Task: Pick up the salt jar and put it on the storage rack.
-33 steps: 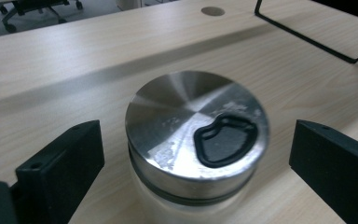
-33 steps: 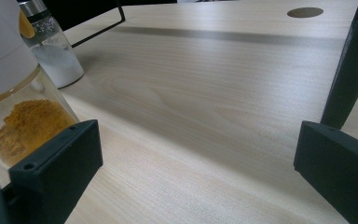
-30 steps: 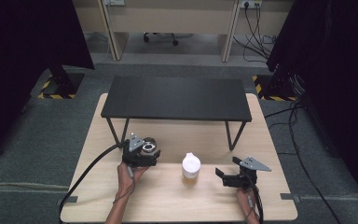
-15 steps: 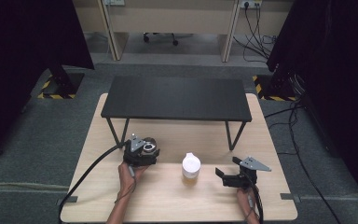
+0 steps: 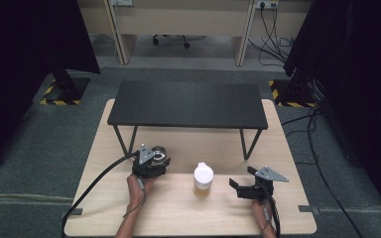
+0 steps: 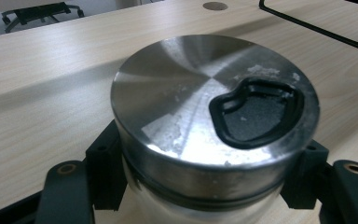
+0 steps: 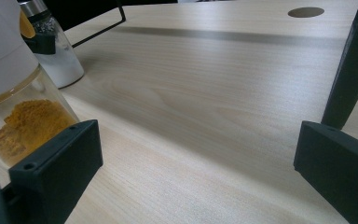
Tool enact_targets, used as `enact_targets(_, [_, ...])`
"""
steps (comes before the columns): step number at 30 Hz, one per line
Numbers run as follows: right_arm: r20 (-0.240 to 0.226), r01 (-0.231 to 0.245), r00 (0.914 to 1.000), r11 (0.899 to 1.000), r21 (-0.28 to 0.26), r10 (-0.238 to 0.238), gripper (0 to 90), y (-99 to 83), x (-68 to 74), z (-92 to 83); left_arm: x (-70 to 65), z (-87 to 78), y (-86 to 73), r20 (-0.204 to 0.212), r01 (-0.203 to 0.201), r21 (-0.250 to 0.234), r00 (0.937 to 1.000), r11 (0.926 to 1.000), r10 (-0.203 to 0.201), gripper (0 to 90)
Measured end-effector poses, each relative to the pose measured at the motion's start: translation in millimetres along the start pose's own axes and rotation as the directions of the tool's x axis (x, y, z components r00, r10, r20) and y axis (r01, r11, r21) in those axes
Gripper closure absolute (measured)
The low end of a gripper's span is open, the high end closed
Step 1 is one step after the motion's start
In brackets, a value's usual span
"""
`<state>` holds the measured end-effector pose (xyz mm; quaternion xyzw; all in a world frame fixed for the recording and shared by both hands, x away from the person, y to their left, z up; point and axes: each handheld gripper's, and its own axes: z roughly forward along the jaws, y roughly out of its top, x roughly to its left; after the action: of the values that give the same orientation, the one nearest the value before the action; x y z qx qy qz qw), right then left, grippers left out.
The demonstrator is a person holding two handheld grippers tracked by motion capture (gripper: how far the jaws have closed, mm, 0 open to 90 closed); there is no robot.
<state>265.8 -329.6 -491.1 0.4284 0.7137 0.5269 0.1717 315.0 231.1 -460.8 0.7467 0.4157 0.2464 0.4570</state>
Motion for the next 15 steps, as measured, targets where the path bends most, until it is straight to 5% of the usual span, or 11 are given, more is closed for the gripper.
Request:
enact_targets(5, [-0.002,-0.002,1.0000,1.000,-0.002,0.002,1.2,-0.2,-0.4,0.0,-0.3,-1.7,1.1,0.000,-0.002,0.007,1.0000,1.0000,0.002,31.1])
enact_targets(15, [-0.001,-0.003,1.0000,1.000,-0.006,0.003,1.2,-1.0,-0.4,-0.4,15.1,-27.1,12.2,0.095,0.040,-0.001,0.9947,0.9992,-0.040,31.2])
